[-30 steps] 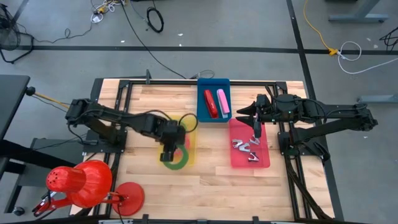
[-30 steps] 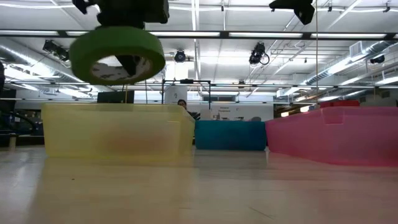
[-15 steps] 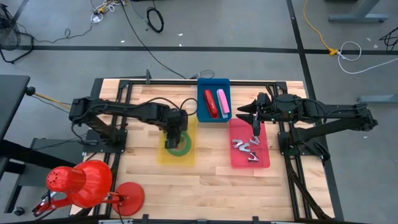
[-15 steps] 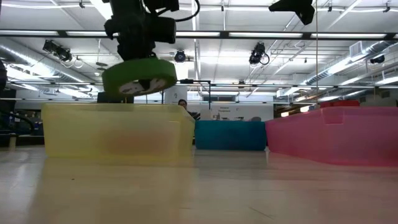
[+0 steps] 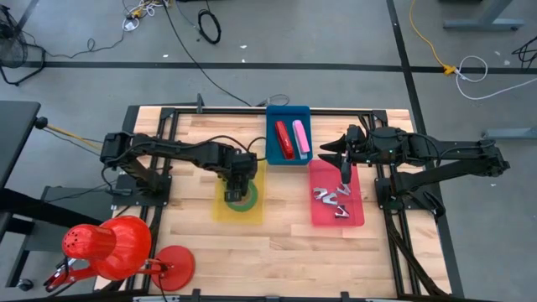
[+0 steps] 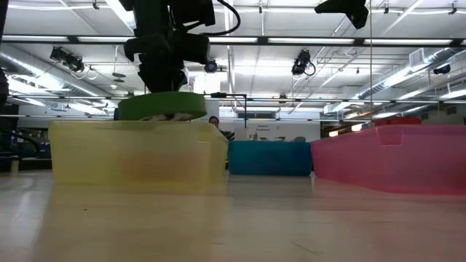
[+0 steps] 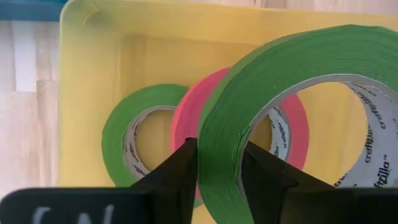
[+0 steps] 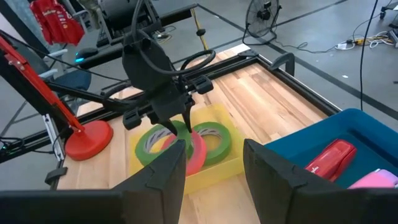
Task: Pick and place Stapler, Stapler remover, tape
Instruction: Put the green tape into the yellow bin, then return to Home Position
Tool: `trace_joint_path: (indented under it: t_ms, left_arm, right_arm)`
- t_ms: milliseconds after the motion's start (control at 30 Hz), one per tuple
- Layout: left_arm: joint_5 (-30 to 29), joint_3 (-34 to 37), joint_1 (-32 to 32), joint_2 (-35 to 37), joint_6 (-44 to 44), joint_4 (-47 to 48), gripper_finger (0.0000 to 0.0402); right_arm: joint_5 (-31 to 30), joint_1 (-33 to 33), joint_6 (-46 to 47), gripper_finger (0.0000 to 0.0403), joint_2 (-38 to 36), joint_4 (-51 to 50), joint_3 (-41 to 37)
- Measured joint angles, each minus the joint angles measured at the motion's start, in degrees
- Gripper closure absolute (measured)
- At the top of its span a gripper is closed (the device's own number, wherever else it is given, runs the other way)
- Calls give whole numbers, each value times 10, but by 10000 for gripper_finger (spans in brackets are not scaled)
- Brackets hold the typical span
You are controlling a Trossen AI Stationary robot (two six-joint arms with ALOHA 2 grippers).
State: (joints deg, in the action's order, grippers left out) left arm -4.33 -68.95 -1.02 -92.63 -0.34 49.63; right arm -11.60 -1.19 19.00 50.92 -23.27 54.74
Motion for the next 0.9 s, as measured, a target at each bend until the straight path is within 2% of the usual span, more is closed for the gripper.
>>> trace_joint_path:
  t_ms: [300,400,533,900]
  left_arm:
    - [1,0,0,1,-14,-3,175]
    - [1,-9,0,1,-28,3,162]
    - [-1,-50,0,1,-32,22,189]
    - [-13,-170,-9,2,-15,25,321]
  right_arm:
    - [0,0,0,241,0,0,0]
    - [0,0,0,241,0,0,0]
    - [0,0,-6,241,0,0,0]
    - [0,0,-26,241,0,1,0]
